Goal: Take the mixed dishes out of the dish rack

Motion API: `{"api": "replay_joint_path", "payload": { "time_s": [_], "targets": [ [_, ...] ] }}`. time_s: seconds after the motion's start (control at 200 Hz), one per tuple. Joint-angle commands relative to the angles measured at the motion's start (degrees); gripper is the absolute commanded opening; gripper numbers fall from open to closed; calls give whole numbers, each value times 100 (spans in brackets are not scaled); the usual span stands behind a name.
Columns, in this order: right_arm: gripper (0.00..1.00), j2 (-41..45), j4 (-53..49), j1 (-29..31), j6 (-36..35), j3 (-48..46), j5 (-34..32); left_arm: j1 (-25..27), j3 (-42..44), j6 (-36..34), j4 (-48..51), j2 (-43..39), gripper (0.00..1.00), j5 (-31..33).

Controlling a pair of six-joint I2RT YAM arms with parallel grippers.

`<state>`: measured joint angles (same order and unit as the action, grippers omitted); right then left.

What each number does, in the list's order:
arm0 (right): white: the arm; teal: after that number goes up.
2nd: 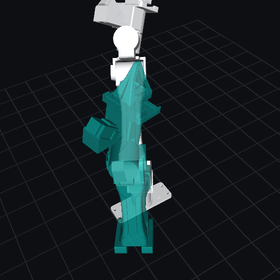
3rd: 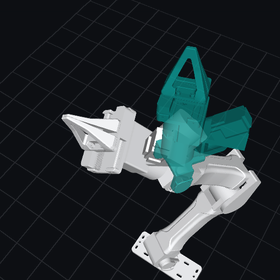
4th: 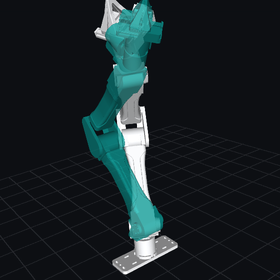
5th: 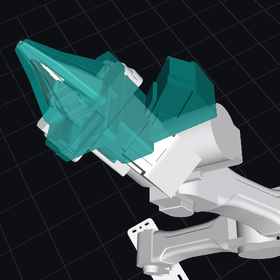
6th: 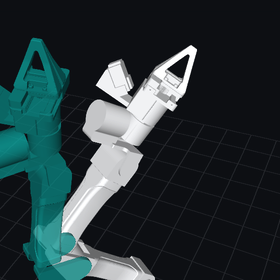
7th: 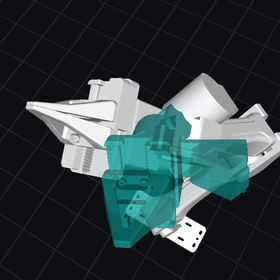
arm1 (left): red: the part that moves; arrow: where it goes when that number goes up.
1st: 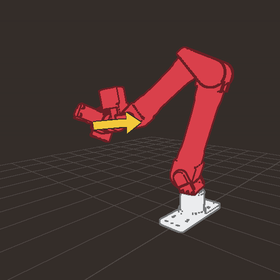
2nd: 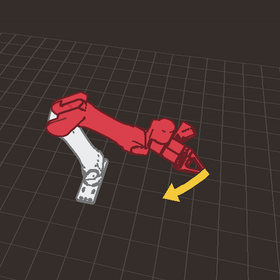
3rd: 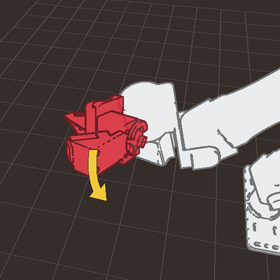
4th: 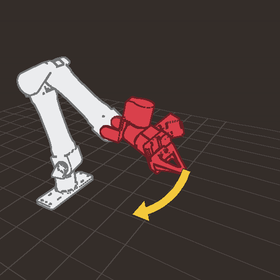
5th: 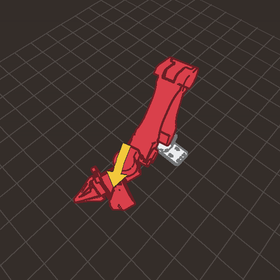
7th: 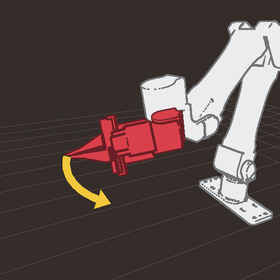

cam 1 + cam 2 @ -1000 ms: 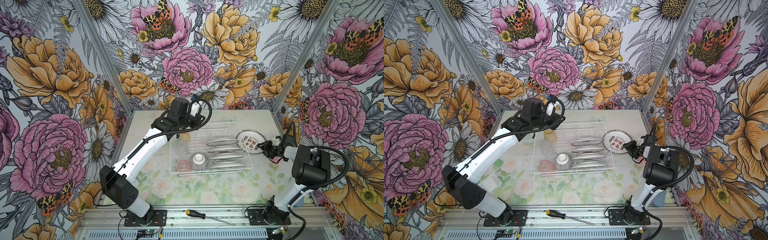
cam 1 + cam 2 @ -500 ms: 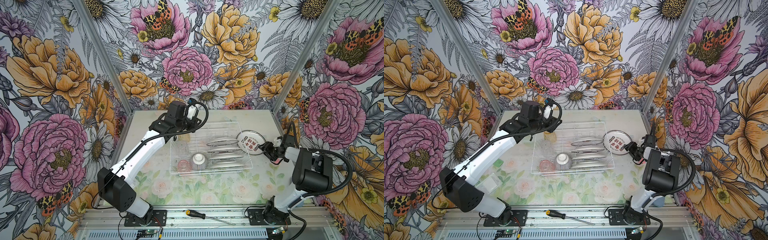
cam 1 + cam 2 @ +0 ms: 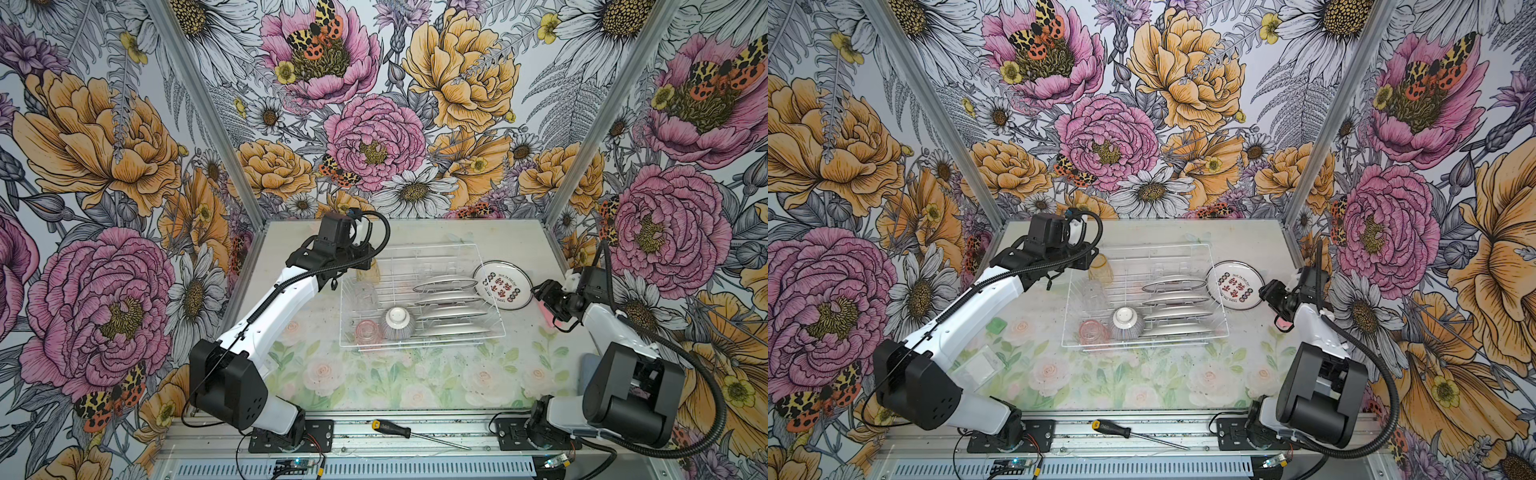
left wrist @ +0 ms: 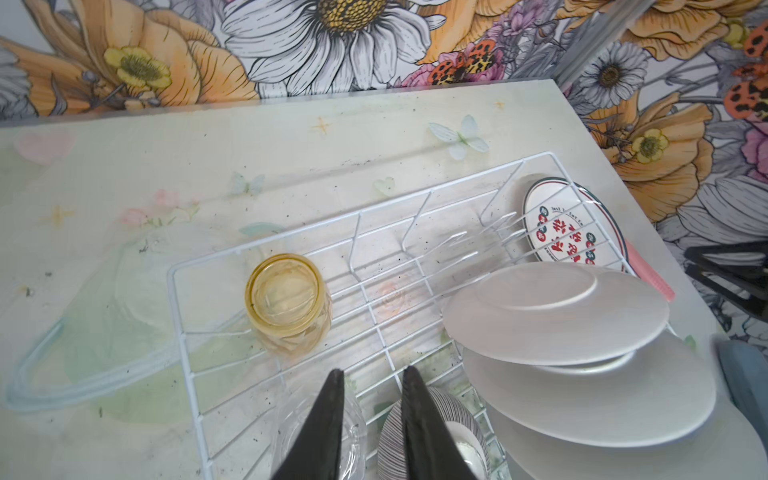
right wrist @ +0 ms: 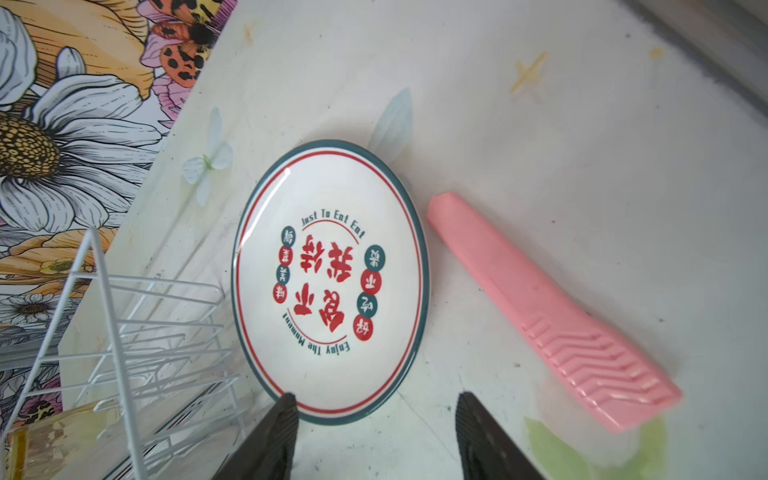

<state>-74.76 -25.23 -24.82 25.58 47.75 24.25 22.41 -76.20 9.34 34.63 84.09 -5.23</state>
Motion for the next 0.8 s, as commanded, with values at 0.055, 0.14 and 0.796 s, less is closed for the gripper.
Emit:
{"api": "replay_joint_path", "payload": {
  "time_s": [0.055,0.14,0.796],
  "targets": [
    [60,447,-825,280,-319,611,396,-28,388,386,450,-155,19,761],
    [58,476,-988,476,-347,730,598,-57,655,478,524,-258,20,997],
    [57,-444,-1011,1886,-381,1052,590,-523,1364,679,356,-175,20,763]
  ]
}}
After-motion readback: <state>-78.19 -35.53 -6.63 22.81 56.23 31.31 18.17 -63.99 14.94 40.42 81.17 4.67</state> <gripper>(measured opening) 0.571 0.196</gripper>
